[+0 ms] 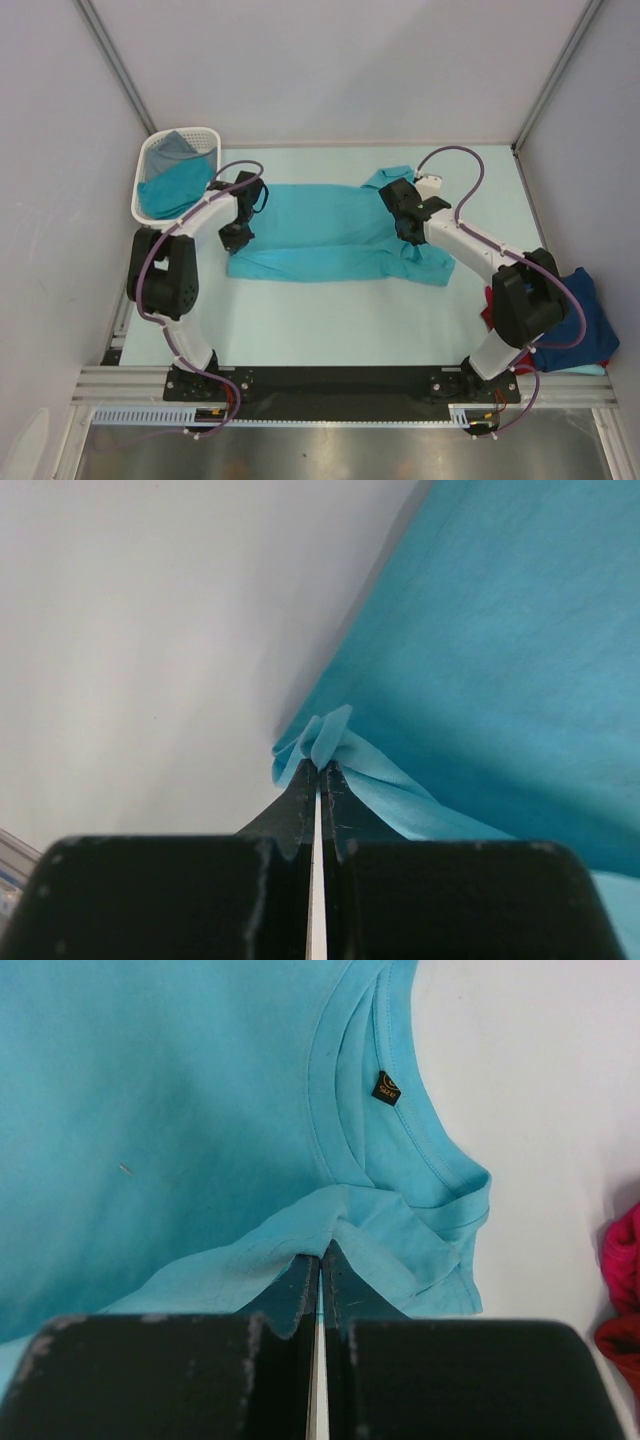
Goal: Fold and stack the t-shirts
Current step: Fold the flattened tshirt in 1/3 of the way
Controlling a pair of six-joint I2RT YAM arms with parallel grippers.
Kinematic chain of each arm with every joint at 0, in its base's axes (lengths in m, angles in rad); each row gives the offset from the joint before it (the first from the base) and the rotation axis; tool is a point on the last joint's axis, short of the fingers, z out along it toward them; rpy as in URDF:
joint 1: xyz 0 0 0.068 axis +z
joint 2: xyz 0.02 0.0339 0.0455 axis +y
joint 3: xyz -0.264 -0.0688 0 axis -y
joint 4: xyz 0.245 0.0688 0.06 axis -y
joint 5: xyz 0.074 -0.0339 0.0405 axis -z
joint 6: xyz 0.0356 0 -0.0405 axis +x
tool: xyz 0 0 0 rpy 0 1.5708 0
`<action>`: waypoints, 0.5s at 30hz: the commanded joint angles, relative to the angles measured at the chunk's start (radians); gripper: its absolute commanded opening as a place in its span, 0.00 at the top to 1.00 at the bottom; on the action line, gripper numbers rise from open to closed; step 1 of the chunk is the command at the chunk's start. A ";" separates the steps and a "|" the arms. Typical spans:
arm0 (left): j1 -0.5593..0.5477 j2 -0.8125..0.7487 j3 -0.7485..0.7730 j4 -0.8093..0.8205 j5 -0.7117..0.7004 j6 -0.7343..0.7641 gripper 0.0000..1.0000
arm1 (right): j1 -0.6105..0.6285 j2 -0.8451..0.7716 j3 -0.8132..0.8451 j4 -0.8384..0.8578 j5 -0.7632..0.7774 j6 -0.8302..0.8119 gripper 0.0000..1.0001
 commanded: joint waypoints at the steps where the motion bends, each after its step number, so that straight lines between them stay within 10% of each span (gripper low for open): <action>1: 0.010 0.024 0.065 0.000 -0.033 0.014 1.00 | -0.009 0.020 0.026 0.021 0.008 -0.006 1.00; 11: 0.014 0.062 0.096 -0.010 -0.038 0.009 0.98 | -0.020 0.058 0.065 0.014 0.000 -0.015 1.00; 15: 0.014 0.044 0.102 -0.018 -0.057 0.003 0.87 | -0.017 0.066 0.098 0.005 -0.001 -0.015 0.69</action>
